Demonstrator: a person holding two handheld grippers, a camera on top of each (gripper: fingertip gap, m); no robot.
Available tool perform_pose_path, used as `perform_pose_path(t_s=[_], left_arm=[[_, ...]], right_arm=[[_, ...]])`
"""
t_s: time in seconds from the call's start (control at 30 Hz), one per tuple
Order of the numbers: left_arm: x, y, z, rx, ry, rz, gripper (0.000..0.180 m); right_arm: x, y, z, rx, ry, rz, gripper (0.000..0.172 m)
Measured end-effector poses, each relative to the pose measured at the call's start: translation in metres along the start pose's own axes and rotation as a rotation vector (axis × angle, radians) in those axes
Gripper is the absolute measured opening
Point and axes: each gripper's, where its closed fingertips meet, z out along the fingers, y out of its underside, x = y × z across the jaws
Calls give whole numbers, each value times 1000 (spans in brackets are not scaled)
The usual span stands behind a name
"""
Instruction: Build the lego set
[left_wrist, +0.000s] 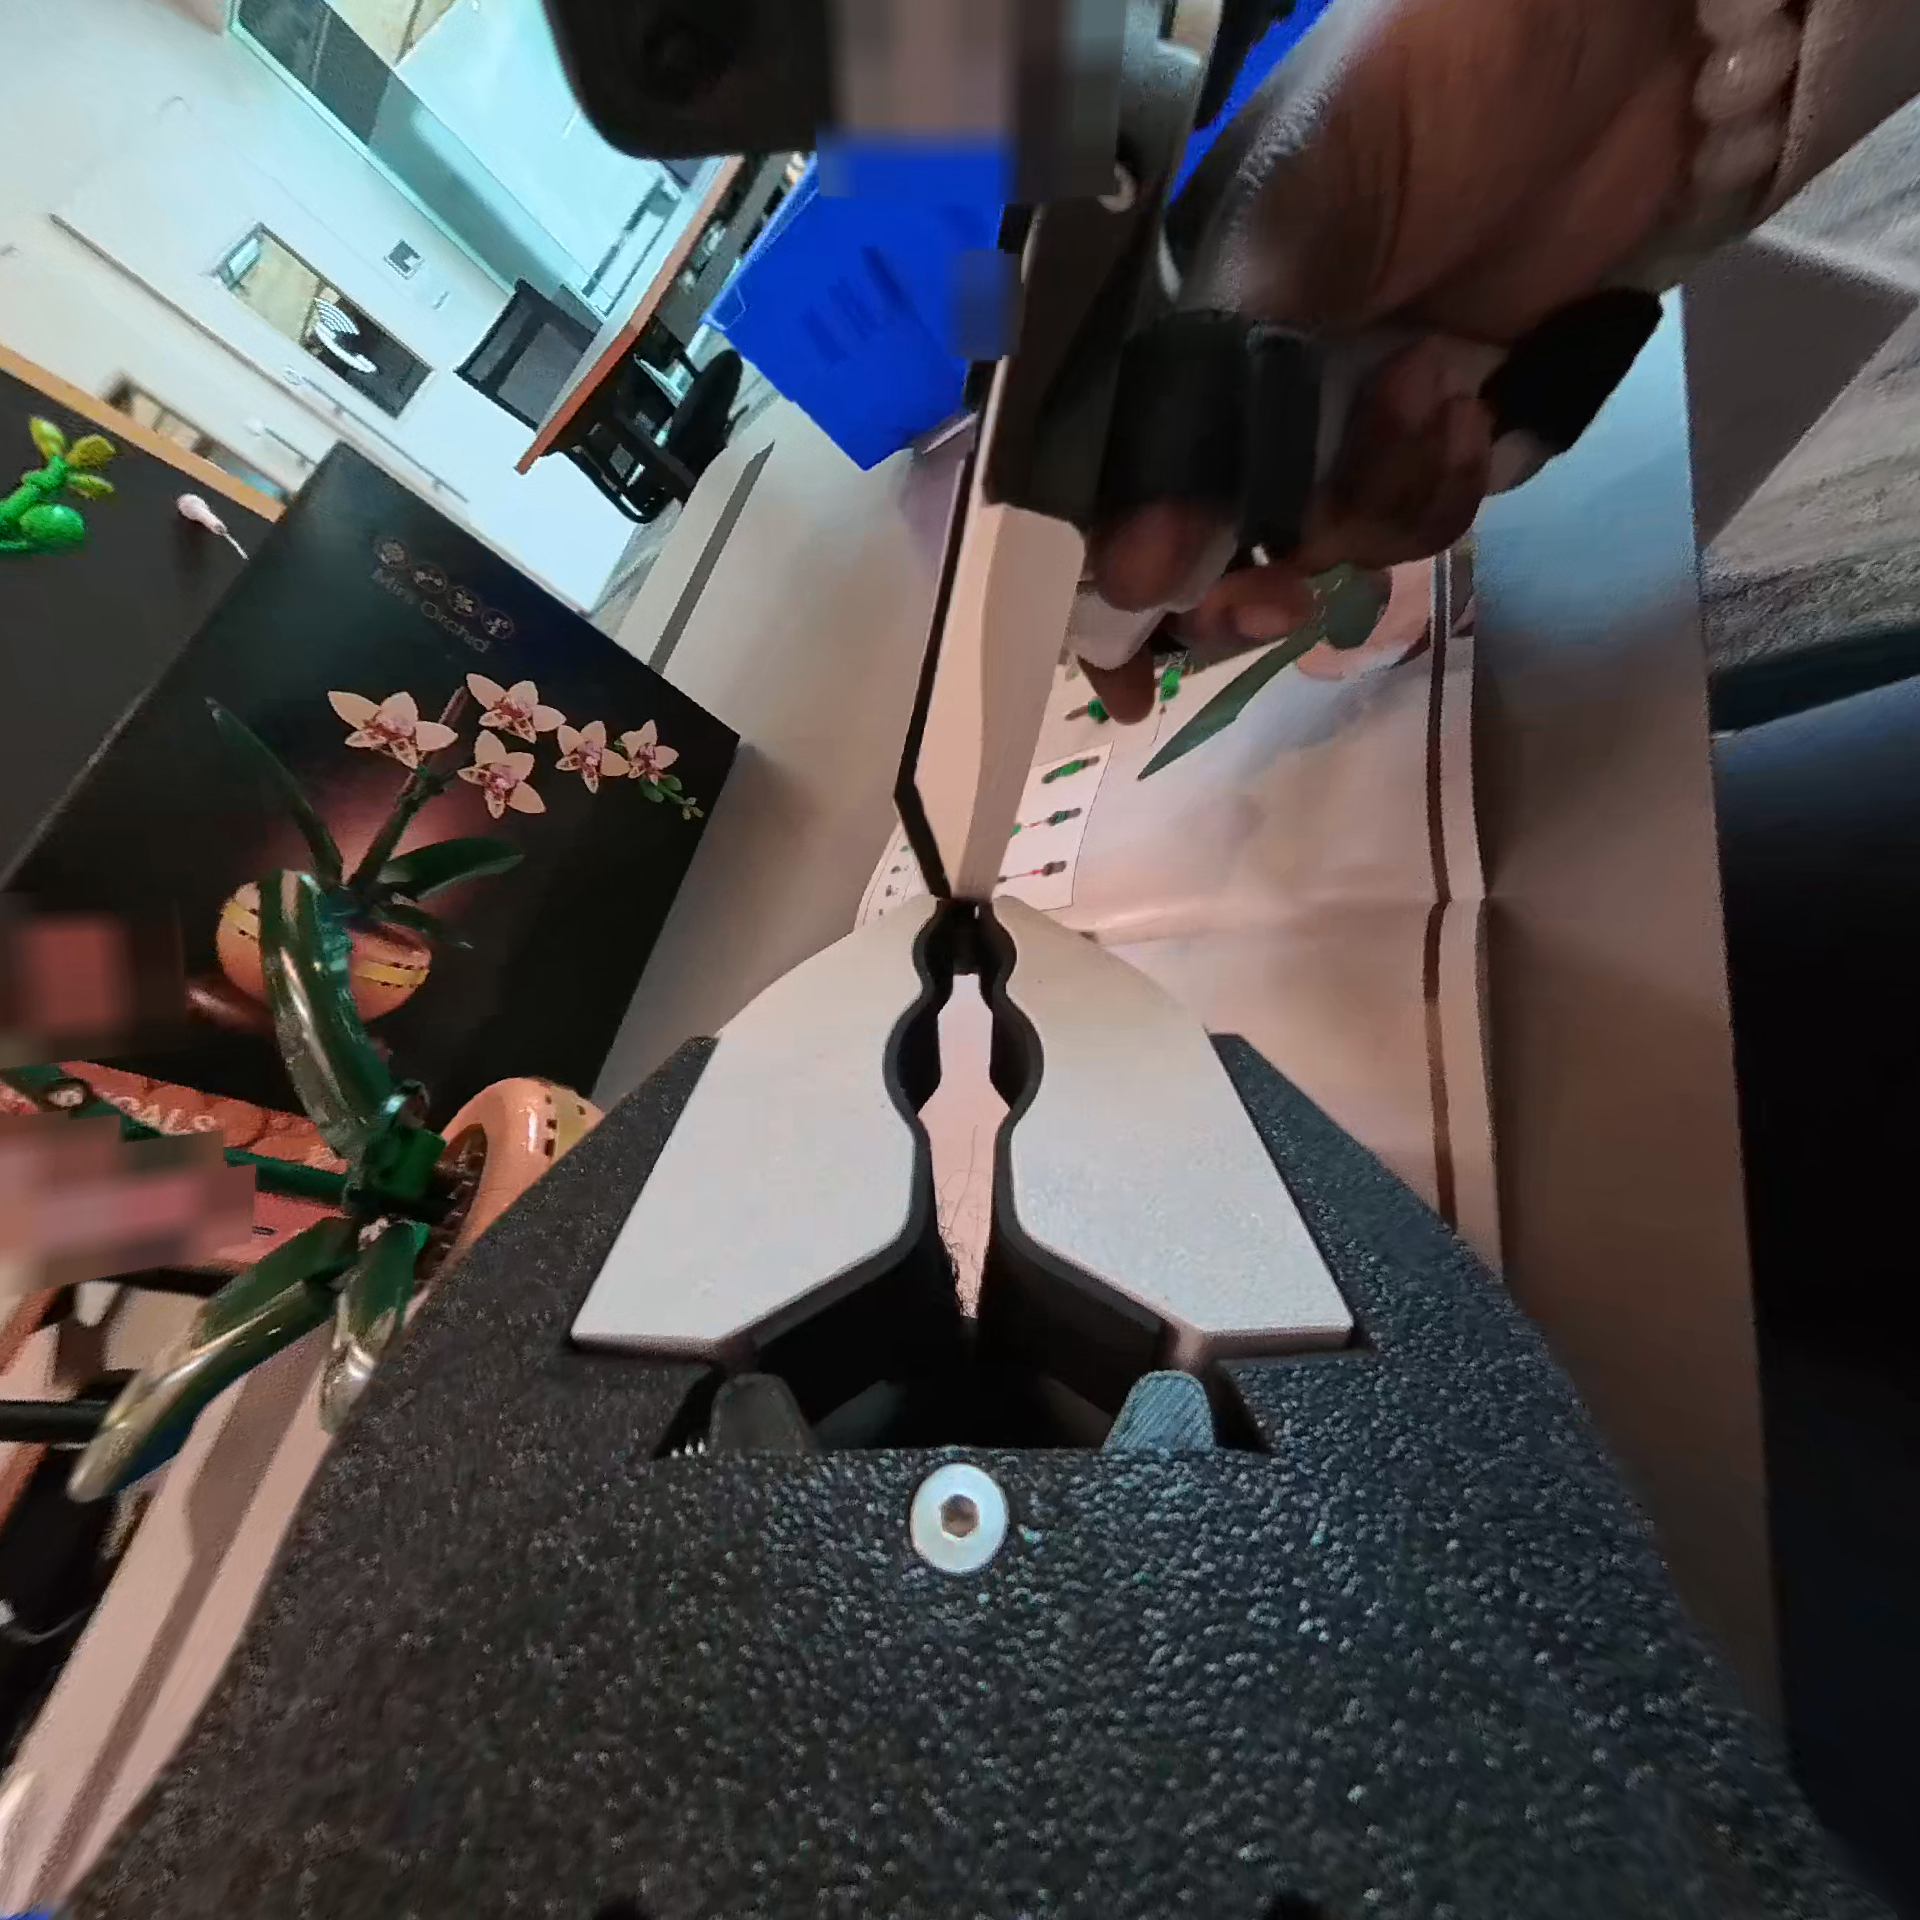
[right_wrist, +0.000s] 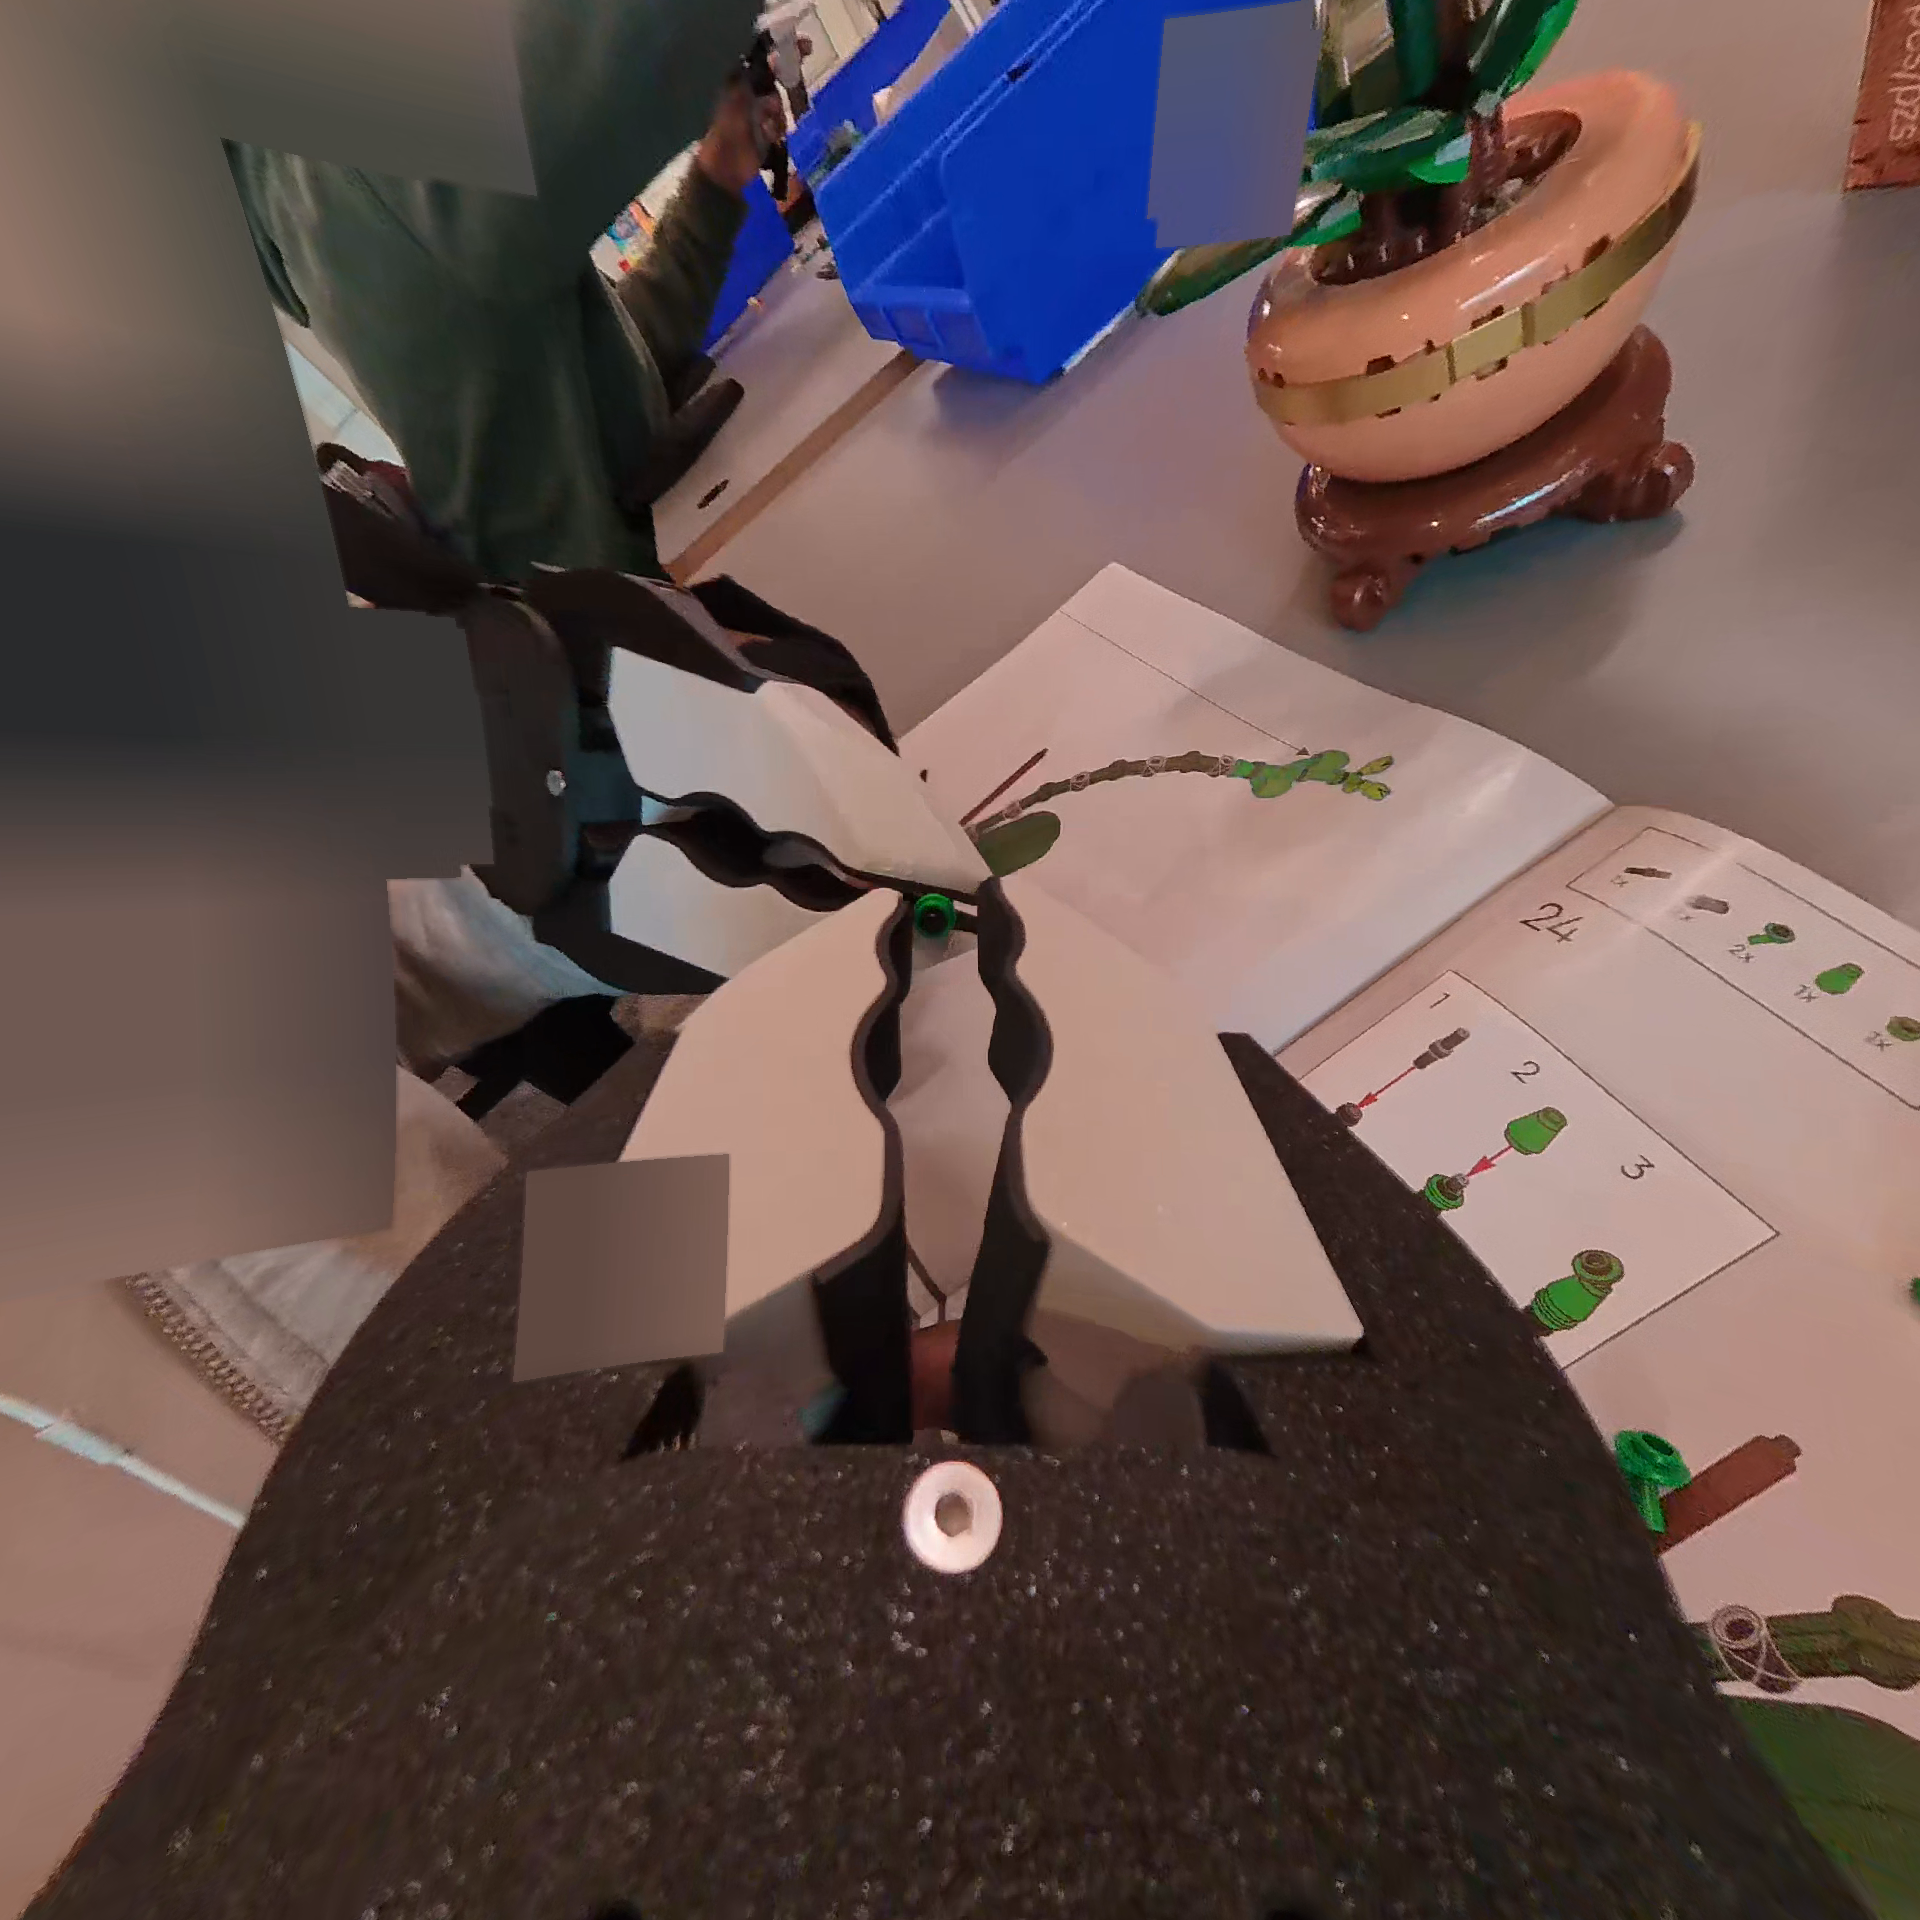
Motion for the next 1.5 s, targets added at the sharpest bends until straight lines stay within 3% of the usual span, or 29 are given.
perform_pose_path(t_s=[0.17, 0.27, 0.5, 0.67, 0.83, 1.0, 1.13, 1.33, 1.5], left_arm=[[1, 2, 1, -13, -11, 33, 3], [3, -2, 0, 16, 24, -15, 3], [18, -15, -10, 161, 310, -384, 3], [23, -28, -24, 285, 551, -662, 3], [10, -36, -30, 403, 556, -814, 3], [0, -35, -26, 416, 428, -775, 3], [-7, -36, -23, 419, 378, -805, 3], [-3, -30, -18, 349, 344, -756, 3], [-7, -28, -16, 312, 252, -642, 3]], right_arm=[[2, 2, 0, -23, 26, -35, 6], [-1, 2, -1, -33, 23, -155, 6], [-14, 5, -6, -79, -23, -658, 5], [-31, 2, -6, -65, -113, -868, 5], [-37, -14, -5, 58, -185, -635, 5], [-34, -22, -5, 187, -215, -332, 4], [-32, -27, -7, 245, -204, -243, 4], [-27, -23, -7, 236, -145, -372, 4], [-25, -25, -7, 286, -209, -202, 4]])
